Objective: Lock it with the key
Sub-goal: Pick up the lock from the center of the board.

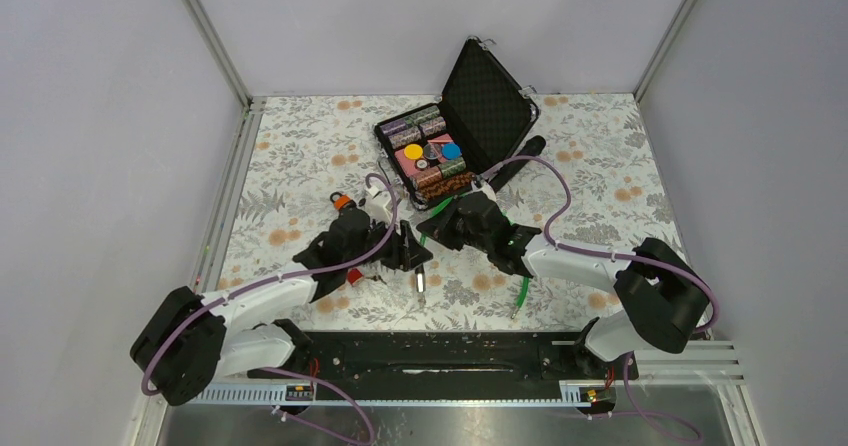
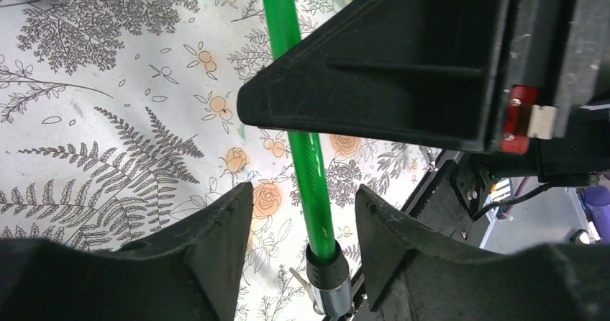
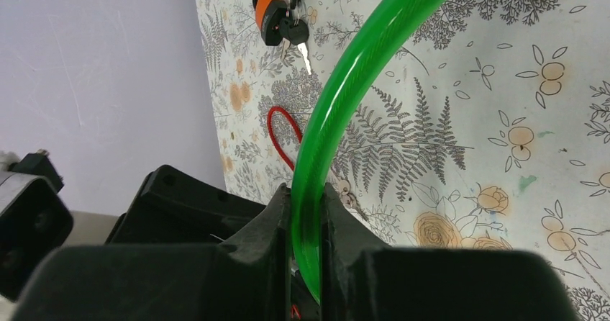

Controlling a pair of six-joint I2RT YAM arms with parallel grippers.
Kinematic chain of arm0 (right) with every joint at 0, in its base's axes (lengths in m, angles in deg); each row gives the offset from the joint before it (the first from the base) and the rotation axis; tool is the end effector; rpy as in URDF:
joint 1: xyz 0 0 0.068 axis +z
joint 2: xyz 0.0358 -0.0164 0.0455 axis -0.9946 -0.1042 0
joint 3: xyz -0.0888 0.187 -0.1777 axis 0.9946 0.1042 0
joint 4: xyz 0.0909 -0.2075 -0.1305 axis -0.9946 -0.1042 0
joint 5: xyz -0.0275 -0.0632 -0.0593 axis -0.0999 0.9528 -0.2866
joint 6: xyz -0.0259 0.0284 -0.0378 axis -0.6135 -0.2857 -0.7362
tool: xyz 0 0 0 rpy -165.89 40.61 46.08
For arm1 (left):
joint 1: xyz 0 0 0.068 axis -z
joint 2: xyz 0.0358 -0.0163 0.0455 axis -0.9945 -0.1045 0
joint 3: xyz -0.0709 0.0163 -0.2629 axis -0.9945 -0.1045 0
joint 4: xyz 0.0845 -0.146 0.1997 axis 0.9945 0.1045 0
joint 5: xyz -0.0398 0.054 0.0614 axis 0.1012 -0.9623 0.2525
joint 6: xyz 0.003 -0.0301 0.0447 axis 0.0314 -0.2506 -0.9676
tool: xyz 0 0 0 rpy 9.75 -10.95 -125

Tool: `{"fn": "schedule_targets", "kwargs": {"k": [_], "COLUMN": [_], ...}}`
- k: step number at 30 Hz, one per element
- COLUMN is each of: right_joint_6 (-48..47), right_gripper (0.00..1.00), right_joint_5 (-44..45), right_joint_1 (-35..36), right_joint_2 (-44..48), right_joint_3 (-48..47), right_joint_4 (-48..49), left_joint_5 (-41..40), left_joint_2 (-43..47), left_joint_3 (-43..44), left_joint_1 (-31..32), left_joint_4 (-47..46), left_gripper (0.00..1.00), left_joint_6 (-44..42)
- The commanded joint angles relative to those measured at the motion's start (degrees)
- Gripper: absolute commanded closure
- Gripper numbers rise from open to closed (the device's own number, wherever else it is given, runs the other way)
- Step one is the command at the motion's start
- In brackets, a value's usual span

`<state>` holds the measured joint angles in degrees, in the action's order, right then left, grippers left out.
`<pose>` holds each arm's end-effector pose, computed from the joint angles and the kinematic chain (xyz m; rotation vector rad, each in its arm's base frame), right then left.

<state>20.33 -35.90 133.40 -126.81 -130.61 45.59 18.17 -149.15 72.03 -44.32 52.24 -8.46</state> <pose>0.2095 0.2404 0.2159 0.4347 2.1802 1.2048 0.1716 -0.1571 0.2005 0.3738 2.1285 -1.0860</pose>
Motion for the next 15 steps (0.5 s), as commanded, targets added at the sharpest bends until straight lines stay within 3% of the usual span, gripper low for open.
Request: {"fn": "schedule_targets", "kwargs": {"k": [1,3,7,9,11,12,15], "right_joint_6": [1.3,1.2,0.6,-2.7,-7.4,-9.7,-13.9], "right_gripper": [1.00,1.00,0.99,0.83,0.55,0.46,0.31], "right_joint_5": [-0.8,-1.0,-0.9,-1.5,-3.3,-3.6,-2.7], "right_joint_1": [-0.3,-0.3,-0.4,-0.5,-0.8,-1.1,-1.8], "right_joint_2": [0.9,0.9,1.0,1.2,2.9,4.3,11.3], "right_joint_3": [-0.7,-0.8,-0.3,-0.4,-0.5,0.2,5.5], "right_joint_4": [2.1,1.9,1.3,0.9,-1.0,-1.9,-3.0], "left_joint_5": [0.0,-0.3,-0.9,-1.5,-2.3,-2.7,-3.2], "left_joint_2": [-1.7,-2.0,-2.0,-1.7,-1.0,-0.2,3.3], "left_joint_3": [2.5,2.4,2.8,3.0,3.3,3.5,3.9], "left_joint_1": [0.1,0.1,0.1,0.1,0.1,0.1,0.1], "left_joint_4": [-3.0,-3.4,-3.8,-3.9,-3.8,-3.3,-3.3], "left_gripper": [0.51,0.62,0.98,1.00,1.00,1.00,1.00], "left_joint_6": [-1.2,-0.9,-0.6,-0.6,-0.6,-1.0,-2.7]}}
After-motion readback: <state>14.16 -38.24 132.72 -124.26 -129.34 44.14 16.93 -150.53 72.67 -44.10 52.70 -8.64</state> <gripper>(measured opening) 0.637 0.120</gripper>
